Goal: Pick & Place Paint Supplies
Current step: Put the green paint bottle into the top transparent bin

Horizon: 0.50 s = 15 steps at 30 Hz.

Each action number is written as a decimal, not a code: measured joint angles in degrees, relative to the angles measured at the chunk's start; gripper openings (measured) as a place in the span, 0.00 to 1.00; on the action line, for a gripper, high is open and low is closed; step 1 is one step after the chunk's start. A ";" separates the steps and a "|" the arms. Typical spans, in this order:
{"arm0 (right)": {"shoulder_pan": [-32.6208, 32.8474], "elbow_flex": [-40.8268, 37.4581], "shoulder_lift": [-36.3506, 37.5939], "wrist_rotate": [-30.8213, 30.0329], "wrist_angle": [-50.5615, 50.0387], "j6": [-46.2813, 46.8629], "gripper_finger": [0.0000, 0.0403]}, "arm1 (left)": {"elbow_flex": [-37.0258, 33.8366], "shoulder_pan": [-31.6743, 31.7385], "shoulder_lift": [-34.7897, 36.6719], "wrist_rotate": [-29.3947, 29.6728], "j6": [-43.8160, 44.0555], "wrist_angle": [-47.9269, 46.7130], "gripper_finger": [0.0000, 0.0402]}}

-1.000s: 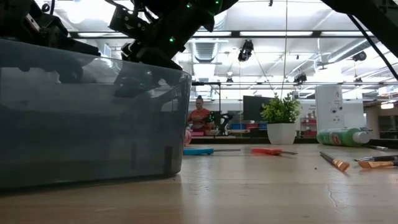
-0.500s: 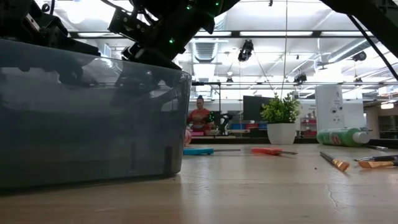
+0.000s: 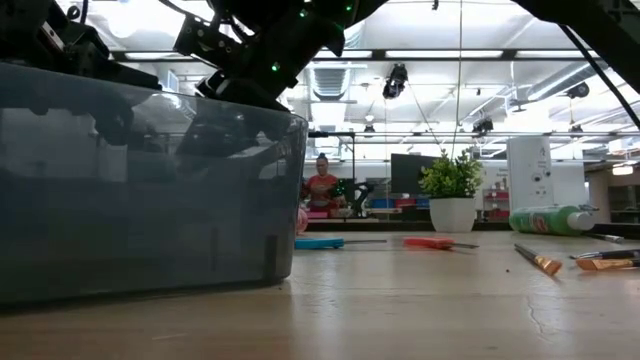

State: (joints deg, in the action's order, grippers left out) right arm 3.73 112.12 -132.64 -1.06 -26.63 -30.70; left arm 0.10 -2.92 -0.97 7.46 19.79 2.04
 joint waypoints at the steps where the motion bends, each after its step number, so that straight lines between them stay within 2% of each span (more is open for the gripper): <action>1: 0.02 0.00 0.00 -0.30 -0.02 -0.14 0.72 | 0.00 0.00 0.00 -0.01 0.00 0.00 0.15; 10: 0.56 0.02 0.81 -0.76 -0.63 0.31 0.72 | 0.00 0.00 0.00 0.00 0.00 0.02 0.15; 15: 2.25 0.00 2.14 -5.61 -2.80 2.46 0.72 | 0.02 -0.01 0.00 -0.02 0.00 0.00 0.15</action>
State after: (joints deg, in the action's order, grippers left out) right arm 5.98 112.12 -130.50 -6.68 -29.43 -28.24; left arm 0.12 -2.93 -0.97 7.44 19.79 2.04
